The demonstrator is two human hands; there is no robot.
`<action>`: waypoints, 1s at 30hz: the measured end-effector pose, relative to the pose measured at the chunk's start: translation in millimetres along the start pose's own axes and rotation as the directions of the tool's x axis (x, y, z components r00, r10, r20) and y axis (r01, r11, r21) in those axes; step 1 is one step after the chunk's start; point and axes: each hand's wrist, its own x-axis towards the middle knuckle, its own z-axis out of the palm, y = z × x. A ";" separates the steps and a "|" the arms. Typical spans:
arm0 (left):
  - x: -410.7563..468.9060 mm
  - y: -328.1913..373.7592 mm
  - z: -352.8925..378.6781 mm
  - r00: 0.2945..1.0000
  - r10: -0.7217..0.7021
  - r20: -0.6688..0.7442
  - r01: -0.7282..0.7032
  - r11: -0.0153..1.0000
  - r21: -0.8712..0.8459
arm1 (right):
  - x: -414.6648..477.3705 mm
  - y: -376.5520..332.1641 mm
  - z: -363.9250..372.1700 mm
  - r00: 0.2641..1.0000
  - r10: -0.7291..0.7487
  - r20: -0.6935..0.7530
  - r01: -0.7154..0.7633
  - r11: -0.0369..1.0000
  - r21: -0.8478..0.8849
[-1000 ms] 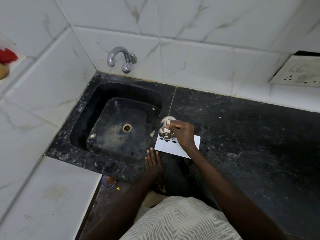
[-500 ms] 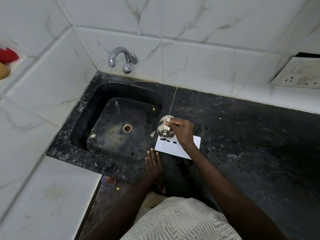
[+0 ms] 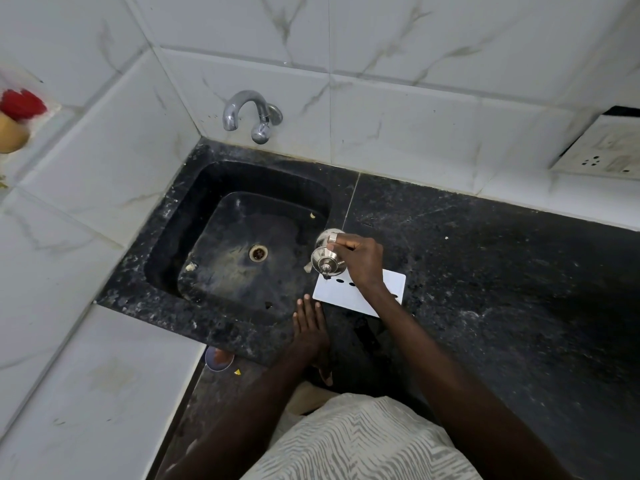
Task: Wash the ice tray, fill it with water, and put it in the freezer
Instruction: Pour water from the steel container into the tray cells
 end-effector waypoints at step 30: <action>-5.2 0.6 -2.3 0.999 0.015 -0.031 -0.016 1.000 -0.014 | 2.7 -7.1 -0.7 0.995 -0.093 0.029 0.094 0.995 -0.021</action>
